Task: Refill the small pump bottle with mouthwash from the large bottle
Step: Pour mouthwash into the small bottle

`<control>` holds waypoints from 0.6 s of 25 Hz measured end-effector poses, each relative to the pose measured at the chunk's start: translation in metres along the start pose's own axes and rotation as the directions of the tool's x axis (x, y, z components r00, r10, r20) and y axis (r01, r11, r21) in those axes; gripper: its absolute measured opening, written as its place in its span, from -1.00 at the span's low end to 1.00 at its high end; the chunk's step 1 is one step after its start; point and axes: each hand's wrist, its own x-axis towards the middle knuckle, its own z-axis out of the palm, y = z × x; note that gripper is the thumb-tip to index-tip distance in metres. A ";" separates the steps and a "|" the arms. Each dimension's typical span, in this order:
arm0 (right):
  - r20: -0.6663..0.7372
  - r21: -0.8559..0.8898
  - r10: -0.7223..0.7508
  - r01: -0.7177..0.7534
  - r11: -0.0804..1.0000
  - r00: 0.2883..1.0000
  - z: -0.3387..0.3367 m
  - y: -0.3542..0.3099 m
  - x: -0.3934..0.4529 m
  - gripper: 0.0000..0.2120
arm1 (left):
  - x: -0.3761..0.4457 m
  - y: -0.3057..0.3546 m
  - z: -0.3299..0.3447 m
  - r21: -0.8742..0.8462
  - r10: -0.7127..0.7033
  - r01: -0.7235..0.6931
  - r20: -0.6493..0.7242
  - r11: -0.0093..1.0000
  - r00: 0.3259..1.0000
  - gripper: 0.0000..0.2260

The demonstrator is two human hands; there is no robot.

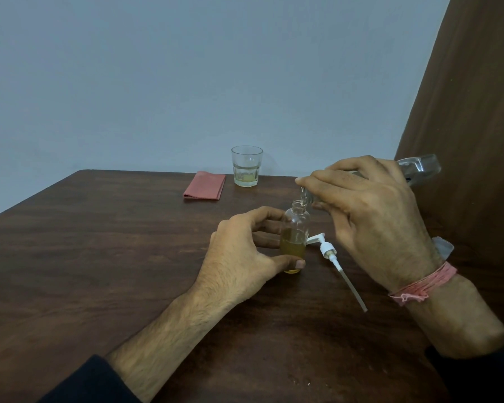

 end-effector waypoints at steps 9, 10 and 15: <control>-0.016 0.020 -0.001 0.002 1.000 1.000 0.001 0.000 -0.001 -0.50 | 0.000 -0.002 0.000 -0.009 0.006 -0.006 0.004 1.000 1.000 -0.43; -0.014 0.019 -0.003 0.003 1.000 1.000 0.001 0.000 -0.001 -0.49 | 0.000 -0.002 0.000 -0.009 0.008 -0.008 0.006 1.000 1.000 -0.43; -0.013 0.011 -0.008 0.008 1.000 1.000 0.000 0.001 0.000 -0.48 | 0.000 -0.003 0.001 -0.001 0.016 -0.016 0.000 1.000 1.000 -0.43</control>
